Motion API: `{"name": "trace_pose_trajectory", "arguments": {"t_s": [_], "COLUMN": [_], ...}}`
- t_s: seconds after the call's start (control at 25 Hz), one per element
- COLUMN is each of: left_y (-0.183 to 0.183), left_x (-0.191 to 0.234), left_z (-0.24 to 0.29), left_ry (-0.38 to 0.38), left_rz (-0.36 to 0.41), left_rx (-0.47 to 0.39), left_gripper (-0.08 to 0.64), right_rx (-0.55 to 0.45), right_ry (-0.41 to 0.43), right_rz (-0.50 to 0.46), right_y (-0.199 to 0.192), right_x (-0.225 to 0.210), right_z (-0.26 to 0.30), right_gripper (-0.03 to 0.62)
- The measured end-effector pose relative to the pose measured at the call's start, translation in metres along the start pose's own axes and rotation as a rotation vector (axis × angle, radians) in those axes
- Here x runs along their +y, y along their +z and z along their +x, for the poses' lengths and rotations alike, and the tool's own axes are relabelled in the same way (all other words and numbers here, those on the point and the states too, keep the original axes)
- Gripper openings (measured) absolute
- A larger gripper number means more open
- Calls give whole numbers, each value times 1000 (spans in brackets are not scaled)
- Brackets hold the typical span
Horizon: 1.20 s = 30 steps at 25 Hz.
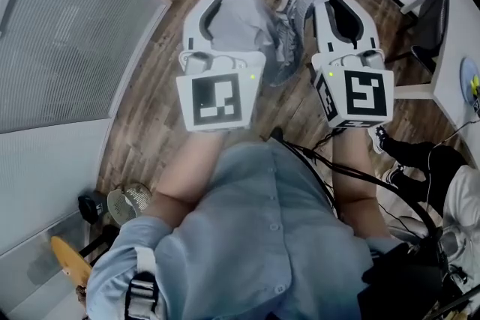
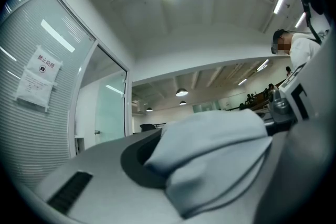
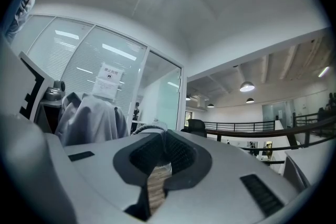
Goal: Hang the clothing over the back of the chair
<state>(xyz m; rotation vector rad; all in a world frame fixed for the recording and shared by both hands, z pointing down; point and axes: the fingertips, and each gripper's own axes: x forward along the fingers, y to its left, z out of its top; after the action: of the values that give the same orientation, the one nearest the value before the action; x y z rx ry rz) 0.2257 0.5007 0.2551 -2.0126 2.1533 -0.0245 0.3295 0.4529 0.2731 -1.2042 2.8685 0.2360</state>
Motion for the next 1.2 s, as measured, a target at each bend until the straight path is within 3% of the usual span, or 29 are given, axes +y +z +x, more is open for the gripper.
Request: {"name": "trace_pose_trajectory", "arguments": {"t_s": [0.4,0.76,1.2], "left_y": [-18,-15,-50], "left_x": [96,161,181], "left_z": [100,154,220], "left_ry": [-27,-30,-58], "left_rz": [-25,-29,-40], "left_rx": [-27,-87,-62], "left_gripper": [17,17,17], "right_rx": [4,-38,-21], "right_ry": [-18,-35,-64], "right_rz": [-23,-60,-63], "right_y": [0,16,-9], "right_x": [11,18,-6], "right_z": [138,218,277], "right_gripper": [25,25,25]}}
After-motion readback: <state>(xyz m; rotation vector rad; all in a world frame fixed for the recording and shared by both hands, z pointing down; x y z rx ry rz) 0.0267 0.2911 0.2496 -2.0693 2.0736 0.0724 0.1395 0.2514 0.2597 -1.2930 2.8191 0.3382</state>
